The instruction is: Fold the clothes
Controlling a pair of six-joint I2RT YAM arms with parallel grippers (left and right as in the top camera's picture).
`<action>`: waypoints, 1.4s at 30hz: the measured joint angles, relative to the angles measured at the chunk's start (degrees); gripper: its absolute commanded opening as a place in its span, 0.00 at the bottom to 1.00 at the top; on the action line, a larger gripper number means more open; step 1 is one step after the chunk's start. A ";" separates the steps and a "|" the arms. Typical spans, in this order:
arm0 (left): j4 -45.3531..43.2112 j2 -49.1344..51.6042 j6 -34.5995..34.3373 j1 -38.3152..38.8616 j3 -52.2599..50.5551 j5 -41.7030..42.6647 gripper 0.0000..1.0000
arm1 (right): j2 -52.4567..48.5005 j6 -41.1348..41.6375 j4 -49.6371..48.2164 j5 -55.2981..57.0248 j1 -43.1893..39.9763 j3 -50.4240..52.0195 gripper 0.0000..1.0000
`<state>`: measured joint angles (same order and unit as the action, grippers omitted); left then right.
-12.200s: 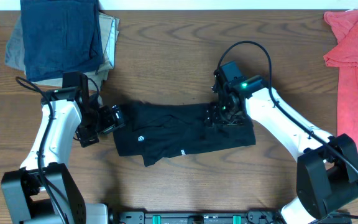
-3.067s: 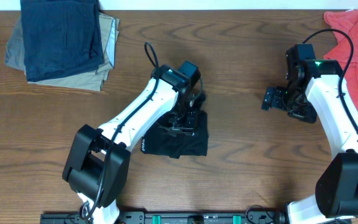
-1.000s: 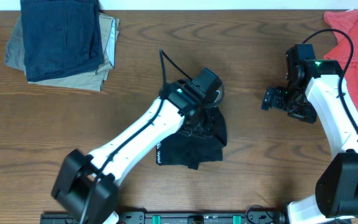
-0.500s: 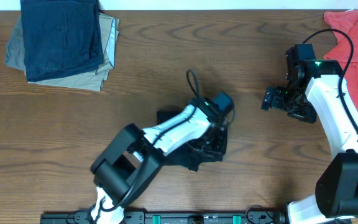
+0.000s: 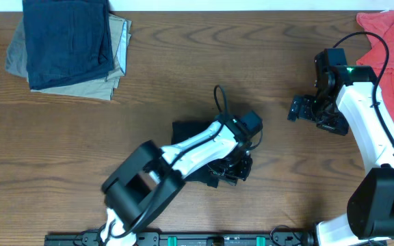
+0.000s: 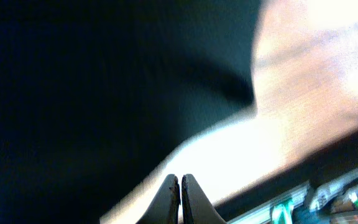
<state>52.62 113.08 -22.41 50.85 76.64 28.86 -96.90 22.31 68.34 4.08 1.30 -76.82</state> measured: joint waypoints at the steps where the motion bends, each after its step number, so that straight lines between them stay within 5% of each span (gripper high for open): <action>1: 0.26 -1.60 0.37 -0.20 0.04 0.15 0.06 | 0.00 0.00 -0.02 -0.02 0.00 0.00 0.99; 12: -2.62 -20.41 1.62 -12.04 3.45 -5.92 0.06 | 0.00 0.00 -0.02 -0.02 0.00 0.00 0.99; 33: -17.75 2.40 1.22 -15.26 -0.15 1.92 0.06 | 0.00 0.00 -0.04 -0.04 0.00 0.00 0.99; 42: -18.75 3.06 1.20 -14.29 -0.17 5.88 0.06 | 0.00 0.00 -0.02 -0.02 0.00 0.00 0.99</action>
<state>33.87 116.14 -21.21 36.56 76.47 34.74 -96.90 22.31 68.31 4.05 1.30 -76.82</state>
